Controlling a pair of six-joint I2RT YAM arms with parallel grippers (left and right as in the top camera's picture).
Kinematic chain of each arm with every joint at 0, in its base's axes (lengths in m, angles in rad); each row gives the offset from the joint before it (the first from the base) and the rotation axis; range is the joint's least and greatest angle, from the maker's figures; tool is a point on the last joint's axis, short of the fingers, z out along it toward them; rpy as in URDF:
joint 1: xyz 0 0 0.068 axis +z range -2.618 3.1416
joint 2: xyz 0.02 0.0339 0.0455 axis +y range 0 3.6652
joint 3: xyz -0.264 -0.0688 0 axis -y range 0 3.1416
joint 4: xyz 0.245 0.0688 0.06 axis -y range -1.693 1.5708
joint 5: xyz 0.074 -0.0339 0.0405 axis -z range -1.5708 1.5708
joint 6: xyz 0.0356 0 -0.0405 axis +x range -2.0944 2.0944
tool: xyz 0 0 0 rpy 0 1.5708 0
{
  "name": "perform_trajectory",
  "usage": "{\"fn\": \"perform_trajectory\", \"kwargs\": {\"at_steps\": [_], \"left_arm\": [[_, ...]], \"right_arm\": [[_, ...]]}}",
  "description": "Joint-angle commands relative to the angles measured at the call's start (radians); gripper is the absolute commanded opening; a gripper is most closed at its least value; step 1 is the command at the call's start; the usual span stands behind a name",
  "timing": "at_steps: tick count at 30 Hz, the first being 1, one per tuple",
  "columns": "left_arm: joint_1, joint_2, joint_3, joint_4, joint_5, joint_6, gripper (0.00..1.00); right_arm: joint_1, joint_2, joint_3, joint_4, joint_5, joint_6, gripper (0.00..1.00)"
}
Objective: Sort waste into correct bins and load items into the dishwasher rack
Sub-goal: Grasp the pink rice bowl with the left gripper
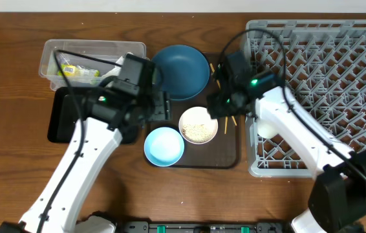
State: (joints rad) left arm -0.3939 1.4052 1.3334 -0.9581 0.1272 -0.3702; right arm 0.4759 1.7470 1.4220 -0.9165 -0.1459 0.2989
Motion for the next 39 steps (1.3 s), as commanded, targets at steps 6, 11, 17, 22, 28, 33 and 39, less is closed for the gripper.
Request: {"fn": "perform_trajectory", "kwargs": {"at_steps": [6,11,17,22,28,33,39], "left_arm": [[-0.116,0.105,0.009,0.031,-0.009,-0.002,0.71],[-0.214,0.147,0.009,0.085,-0.013,0.021,0.71],[-0.316,0.226,0.009,0.138,-0.024,0.065,0.71],[-0.383,0.301,0.009,0.169,-0.032,0.109,0.71],[-0.432,0.396,0.009,0.195,-0.076,0.127,0.71],[-0.455,0.439,0.009,0.213,-0.079,0.127,0.66],[-0.46,0.477,0.009,0.226,-0.092,0.126,0.62]], "right_arm": [[-0.132,-0.073,0.194,-0.108,0.0,-0.008,0.68],[-0.245,-0.103,0.234,-0.154,0.0,-0.017,0.68],[-0.37,-0.129,0.234,-0.212,-0.001,-0.05,0.68],[-0.406,-0.13,0.233,-0.263,0.0,-0.08,0.68],[-0.402,-0.13,0.233,-0.281,0.007,-0.079,0.68],[-0.402,-0.13,0.233,-0.291,0.007,-0.079,0.68],[-0.402,-0.13,0.233,-0.296,0.007,-0.079,0.68]]}}
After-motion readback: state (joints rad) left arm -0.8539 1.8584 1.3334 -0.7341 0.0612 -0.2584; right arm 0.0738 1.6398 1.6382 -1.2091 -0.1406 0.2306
